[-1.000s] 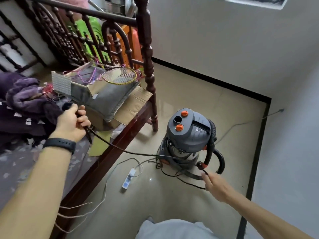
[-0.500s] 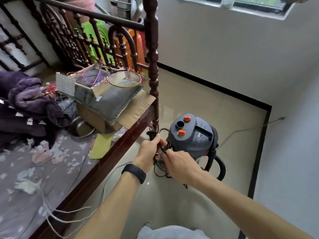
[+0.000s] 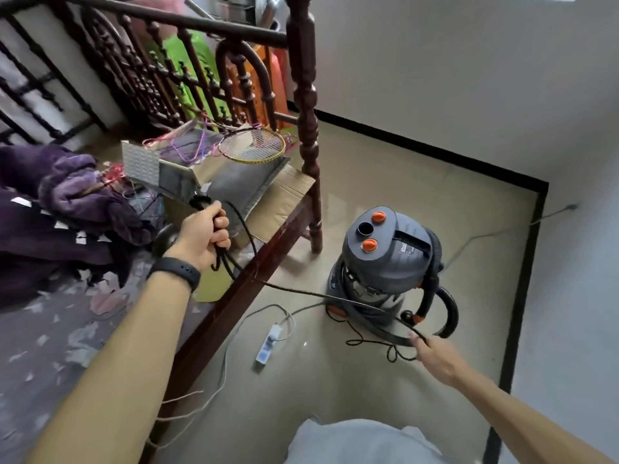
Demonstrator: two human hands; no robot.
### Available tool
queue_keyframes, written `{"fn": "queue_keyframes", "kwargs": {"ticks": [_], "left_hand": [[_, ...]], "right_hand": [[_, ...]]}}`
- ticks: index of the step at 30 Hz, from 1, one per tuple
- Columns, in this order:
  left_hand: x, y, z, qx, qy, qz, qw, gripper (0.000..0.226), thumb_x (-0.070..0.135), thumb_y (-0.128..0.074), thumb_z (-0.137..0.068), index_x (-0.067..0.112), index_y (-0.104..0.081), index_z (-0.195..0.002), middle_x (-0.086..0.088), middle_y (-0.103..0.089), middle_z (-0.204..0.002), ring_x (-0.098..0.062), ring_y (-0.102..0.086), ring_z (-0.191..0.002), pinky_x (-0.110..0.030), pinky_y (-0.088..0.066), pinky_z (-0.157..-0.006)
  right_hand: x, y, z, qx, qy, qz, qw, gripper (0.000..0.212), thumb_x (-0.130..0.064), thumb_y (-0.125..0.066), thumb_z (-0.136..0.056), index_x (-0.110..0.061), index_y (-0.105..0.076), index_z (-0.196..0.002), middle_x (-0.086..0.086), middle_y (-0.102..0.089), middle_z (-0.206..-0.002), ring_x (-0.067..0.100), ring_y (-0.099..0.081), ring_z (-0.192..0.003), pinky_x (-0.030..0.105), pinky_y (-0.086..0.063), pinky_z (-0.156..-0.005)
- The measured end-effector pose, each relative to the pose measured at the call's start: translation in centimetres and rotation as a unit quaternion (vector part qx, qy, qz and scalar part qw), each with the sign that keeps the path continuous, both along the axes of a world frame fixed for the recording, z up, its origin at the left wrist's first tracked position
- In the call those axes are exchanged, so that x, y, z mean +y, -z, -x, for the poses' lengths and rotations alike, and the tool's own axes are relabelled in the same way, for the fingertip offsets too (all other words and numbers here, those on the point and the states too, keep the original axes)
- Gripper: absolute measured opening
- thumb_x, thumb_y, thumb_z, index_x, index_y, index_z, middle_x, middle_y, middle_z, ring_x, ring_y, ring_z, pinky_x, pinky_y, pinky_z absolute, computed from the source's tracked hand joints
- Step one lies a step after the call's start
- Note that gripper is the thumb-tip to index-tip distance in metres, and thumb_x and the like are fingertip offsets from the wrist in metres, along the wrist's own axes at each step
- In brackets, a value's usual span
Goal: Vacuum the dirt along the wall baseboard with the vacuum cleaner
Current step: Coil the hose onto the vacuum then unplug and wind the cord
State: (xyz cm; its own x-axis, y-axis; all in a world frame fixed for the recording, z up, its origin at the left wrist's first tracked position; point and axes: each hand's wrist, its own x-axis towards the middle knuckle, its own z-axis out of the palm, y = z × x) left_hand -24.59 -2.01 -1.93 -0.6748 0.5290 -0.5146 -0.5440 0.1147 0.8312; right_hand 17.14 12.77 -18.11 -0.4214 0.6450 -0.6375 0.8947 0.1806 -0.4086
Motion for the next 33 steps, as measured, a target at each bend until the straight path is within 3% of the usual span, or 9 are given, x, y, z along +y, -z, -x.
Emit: {"fn": "queue_keyframes", "kwargs": {"ticks": [4,7,10,15,17,20,24,30,33], "left_hand": [[1.5,3.8,-5.2,0.004,0.095,0.081,0.992,0.030,0.026,-0.051,-0.102,0.018,-0.046,-0.074,0.003,-0.048,-0.059,-0.008,-0.031,-0.034,-0.019,-0.025,-0.037],[3.2,6.5,-10.5,-0.005,0.139,0.097,0.985,0.026,0.026,-0.059,-0.099,0.017,-0.051,-0.076,0.000,-0.055,-0.056,-0.010,-0.035,-0.038,-0.019,-0.026,-0.035],[4.7,8.0,-14.5,-0.054,0.201,0.089,0.974,0.033,0.040,-0.055,-0.100,0.017,-0.055,-0.077,0.005,-0.050,-0.056,-0.007,-0.033,-0.041,-0.019,-0.025,-0.038],[5.8,7.5,-15.6,-0.070,0.180,0.053,0.980,0.033,0.037,-0.054,-0.101,0.014,-0.059,-0.077,0.003,-0.052,-0.059,-0.011,-0.045,-0.049,-0.023,-0.034,-0.047],[5.9,6.6,-14.7,-0.053,0.150,0.045,0.986,0.033,0.034,-0.051,-0.103,0.012,-0.056,-0.079,0.004,-0.056,-0.055,-0.013,-0.056,-0.051,-0.025,-0.046,-0.050],[6.4,4.5,-10.8,-0.110,0.083,-0.029,0.990,0.035,0.038,-0.044,-0.105,0.013,-0.052,-0.081,0.000,-0.060,-0.068,-0.026,-0.068,-0.072,-0.041,-0.056,-0.076],[6.6,1.5,-3.6,-0.151,0.015,-0.124,0.981,0.041,0.041,-0.039,-0.106,0.020,-0.039,-0.070,0.007,-0.034,-0.053,-0.011,-0.034,-0.042,-0.026,-0.038,-0.060],[6.3,0.9,-0.3,-0.077,0.015,-0.077,0.994,0.038,0.039,-0.042,-0.106,0.019,-0.044,-0.073,0.009,-0.027,-0.051,-0.006,-0.020,-0.037,-0.019,-0.029,-0.041],[6.0,1.8,0.1,0.011,0.072,-0.001,0.997,0.035,0.037,-0.047,-0.104,0.016,-0.048,-0.076,0.009,-0.028,-0.050,-0.006,-0.021,-0.035,-0.019,-0.027,-0.038]], "right_hand": [[-0.8,-2.5,4.6,0.065,0.012,-0.011,0.998,0.033,-0.036,-0.035,-0.112,-0.026,-0.048,-0.083,0.013,-0.059,-0.099,0.029,-0.056,-0.097,0.038,-0.039,-0.084],[-1.6,-5.3,9.0,0.129,-0.016,-0.066,0.989,0.029,-0.020,-0.032,-0.111,-0.006,-0.058,-0.113,0.019,-0.059,-0.112,0.035,-0.057,-0.102,0.040,-0.038,-0.083],[-3.6,-8.5,13.0,0.189,-0.072,-0.127,0.971,0.030,-0.016,-0.034,-0.110,0.002,-0.056,-0.118,0.022,-0.062,-0.104,0.042,-0.062,-0.097,0.043,-0.044,-0.077],[-4.9,-10.7,14.2,0.149,-0.164,-0.134,0.966,0.030,-0.033,-0.037,-0.111,-0.014,-0.054,-0.096,0.014,-0.070,-0.094,0.035,-0.065,-0.084,0.046,-0.051,-0.077],[-4.5,-10.3,13.2,0.183,-0.130,-0.098,0.970,0.037,-0.044,-0.048,-0.105,-0.016,-0.054,-0.082,0.000,-0.068,-0.078,0.018,-0.063,-0.070,0.034,-0.050,-0.066],[-3.6,-8.7,10.4,0.196,-0.076,-0.019,0.978,0.041,-0.050,-0.062,-0.095,-0.024,-0.048,-0.067,-0.015,-0.058,-0.057,0.002,-0.053,-0.054,0.016,-0.041,-0.054],[-1.8,-4.9,6.3,0.142,-0.025,-0.014,0.989,0.038,-0.034,-0.064,-0.099,-0.010,-0.054,-0.072,-0.001,-0.060,-0.067,0.011,-0.054,-0.065,0.027,-0.040,-0.063],[-2.4,-2.8,7.8,0.115,-0.069,-0.049,0.990,0.030,-0.038,-0.048,-0.107,-0.029,-0.043,-0.079,-0.007,-0.057,-0.074,0.014,-0.056,-0.073,0.028,-0.041,-0.067],[-3.1,-2.1,8.8,0.126,-0.042,-0.046,0.990,0.028,-0.029,-0.044,-0.110,-0.012,-0.052,-0.090,0.008,-0.070,-0.086,0.030,-0.065,-0.084,0.042,-0.049,-0.077]]}}
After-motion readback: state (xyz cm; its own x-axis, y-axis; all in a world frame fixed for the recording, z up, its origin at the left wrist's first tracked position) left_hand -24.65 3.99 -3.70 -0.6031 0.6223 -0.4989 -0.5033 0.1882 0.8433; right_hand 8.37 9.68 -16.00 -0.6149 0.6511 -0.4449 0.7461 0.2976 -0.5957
